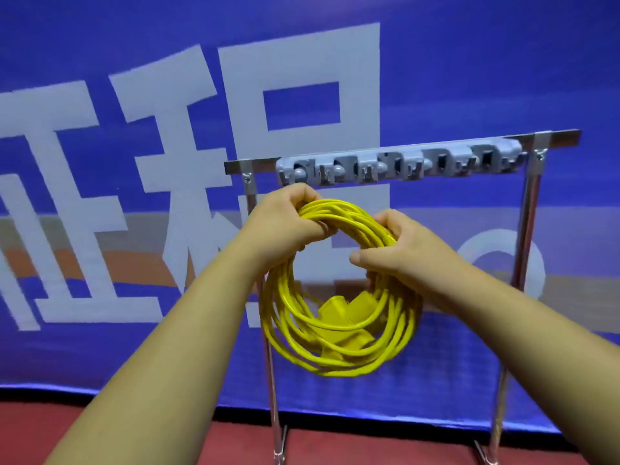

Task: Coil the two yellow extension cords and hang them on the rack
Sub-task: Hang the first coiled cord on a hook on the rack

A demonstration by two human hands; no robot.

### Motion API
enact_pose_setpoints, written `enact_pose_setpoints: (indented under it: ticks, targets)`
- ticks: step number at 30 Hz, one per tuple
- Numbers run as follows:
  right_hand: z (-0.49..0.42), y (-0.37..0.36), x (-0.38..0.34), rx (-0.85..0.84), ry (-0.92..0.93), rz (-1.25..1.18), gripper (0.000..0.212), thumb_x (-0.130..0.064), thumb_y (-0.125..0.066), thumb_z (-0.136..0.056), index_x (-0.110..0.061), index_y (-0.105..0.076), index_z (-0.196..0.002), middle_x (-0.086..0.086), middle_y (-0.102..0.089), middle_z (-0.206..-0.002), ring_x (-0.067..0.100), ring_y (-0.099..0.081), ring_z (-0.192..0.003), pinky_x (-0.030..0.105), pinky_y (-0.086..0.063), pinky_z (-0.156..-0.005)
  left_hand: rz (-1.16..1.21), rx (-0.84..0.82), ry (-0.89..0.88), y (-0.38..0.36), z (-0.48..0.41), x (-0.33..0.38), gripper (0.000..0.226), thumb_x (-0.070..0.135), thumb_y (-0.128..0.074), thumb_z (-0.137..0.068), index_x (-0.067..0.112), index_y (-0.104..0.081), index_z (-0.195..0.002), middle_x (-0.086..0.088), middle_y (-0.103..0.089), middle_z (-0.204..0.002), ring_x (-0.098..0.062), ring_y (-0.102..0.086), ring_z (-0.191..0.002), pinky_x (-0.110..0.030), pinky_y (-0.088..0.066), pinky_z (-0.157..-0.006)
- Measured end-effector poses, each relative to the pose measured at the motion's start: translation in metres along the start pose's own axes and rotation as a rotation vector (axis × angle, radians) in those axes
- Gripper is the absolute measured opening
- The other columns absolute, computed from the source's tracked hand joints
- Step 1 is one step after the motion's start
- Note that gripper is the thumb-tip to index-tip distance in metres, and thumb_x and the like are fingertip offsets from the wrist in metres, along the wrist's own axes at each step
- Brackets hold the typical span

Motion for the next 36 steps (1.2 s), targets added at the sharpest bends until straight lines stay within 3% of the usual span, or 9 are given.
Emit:
enact_pose_setpoints:
  ticks: [4,7,10,15,21,24,28,32,36]
  targets:
    - [0.044,0.004,0.079,0.014,-0.136,-0.314,0.055,-0.007,-0.087,-0.076,-0.015,-0.064,-0.125,0.011,-0.071,-0.083,0.031,-0.074,-0.077,0.038,-0.063,-0.065,0.168,0.029,0.185,-0.049,0.030,-0.033,0.022,0.015,-0.085,-0.076,0.012,-0.070,-0.091,-0.009,-0.063,-0.064,-0.019,-0.053,-0.053,-0.033,-0.047,-0.054]
    - [0.066,0.022,0.122,0.159,-0.163,-0.186,0.039,-0.025,-0.081,-0.071,-0.023,-0.074,-0.109,0.008,-0.068,-0.071,0.023,-0.066,-0.065,0.035,-0.053,-0.063,0.162,-0.013,0.261,-0.090,0.050,-0.054,0.019,0.013,-0.081,-0.076,0.011,-0.070,-0.091,-0.004,-0.061,-0.060,-0.017,-0.053,-0.051,-0.033,-0.048,-0.054]
    - [0.076,0.036,0.140,0.228,-0.150,-0.087,0.021,-0.023,-0.078,-0.076,-0.028,-0.074,-0.096,0.006,-0.066,-0.065,0.023,-0.062,-0.061,0.038,-0.049,-0.064,0.129,-0.138,0.291,-0.122,0.064,-0.068,0.024,0.019,-0.084,-0.079,0.012,-0.067,-0.094,-0.006,-0.062,-0.062,-0.019,-0.056,-0.052,-0.036,-0.051,-0.056]
    - [0.076,0.048,0.129,0.137,-0.104,0.081,0.028,-0.004,-0.073,-0.089,-0.029,-0.073,-0.101,0.005,-0.070,-0.067,0.021,-0.069,-0.060,0.034,-0.053,-0.060,0.153,-0.641,0.270,-0.144,0.077,-0.054,0.039,0.022,-0.088,-0.084,0.013,-0.067,-0.116,-0.016,-0.075,-0.100,-0.025,-0.077,-0.085,-0.042,-0.063,-0.077]
    - [0.049,0.051,0.080,0.035,-0.011,0.233,0.019,-0.009,-0.078,-0.085,-0.021,-0.072,-0.099,-0.003,-0.069,-0.070,0.012,-0.061,-0.063,0.032,-0.051,-0.064,0.211,-0.783,0.166,-0.136,0.061,-0.016,0.041,0.008,-0.078,-0.091,0.004,-0.062,-0.129,-0.024,-0.072,-0.115,-0.035,-0.074,-0.103,-0.054,-0.059,-0.096]
    - [0.032,0.055,0.058,0.018,-0.004,0.267,0.028,-0.031,-0.085,-0.075,-0.025,-0.074,-0.100,-0.001,-0.077,-0.081,0.014,-0.066,-0.072,0.041,-0.057,-0.075,0.225,-0.707,0.168,-0.123,0.049,-0.012,0.031,0.004,-0.077,-0.090,0.006,-0.067,-0.119,-0.023,-0.070,-0.099,-0.028,-0.071,-0.086,-0.054,-0.063,-0.086]
    - [0.015,0.054,0.035,-0.013,0.015,0.085,0.032,-0.014,-0.088,-0.083,-0.016,-0.073,-0.111,0.006,-0.079,-0.089,0.023,-0.074,-0.079,0.043,-0.059,-0.079,0.435,-0.478,0.167,-0.092,0.031,-0.007,0.027,0.002,-0.073,-0.087,-0.007,-0.060,-0.109,-0.012,-0.052,-0.074,-0.023,-0.054,-0.062,-0.039,-0.055,-0.063]
    - [0.005,0.036,0.023,-0.043,0.011,-0.009,0.034,-0.007,-0.086,-0.085,-0.015,-0.074,-0.116,0.011,-0.077,-0.086,0.023,-0.074,-0.077,0.034,-0.059,-0.068,0.507,-0.396,0.168,-0.057,0.019,-0.014,0.032,0.012,-0.075,-0.086,-0.006,-0.058,-0.107,-0.012,-0.049,-0.076,-0.022,-0.050,-0.064,-0.036,-0.051,-0.062]
    - [-0.025,0.024,-0.011,0.035,0.085,0.004,0.033,-0.027,-0.088,-0.086,-0.020,-0.073,-0.114,0.008,-0.079,-0.086,0.023,-0.075,-0.071,0.038,-0.059,-0.066,0.428,-0.369,0.140,-0.015,0.003,-0.014,0.049,0.039,-0.080,-0.086,0.001,-0.063,-0.113,-0.007,-0.059,-0.082,-0.018,-0.056,-0.066,-0.036,-0.055,-0.065]
Point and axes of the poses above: each hand's wrist, its own z-axis away from the middle knuckle, its own y-axis out of the back of the hand, x = y × z, the point moved 9 cm from there along -z, towards the middle knuckle
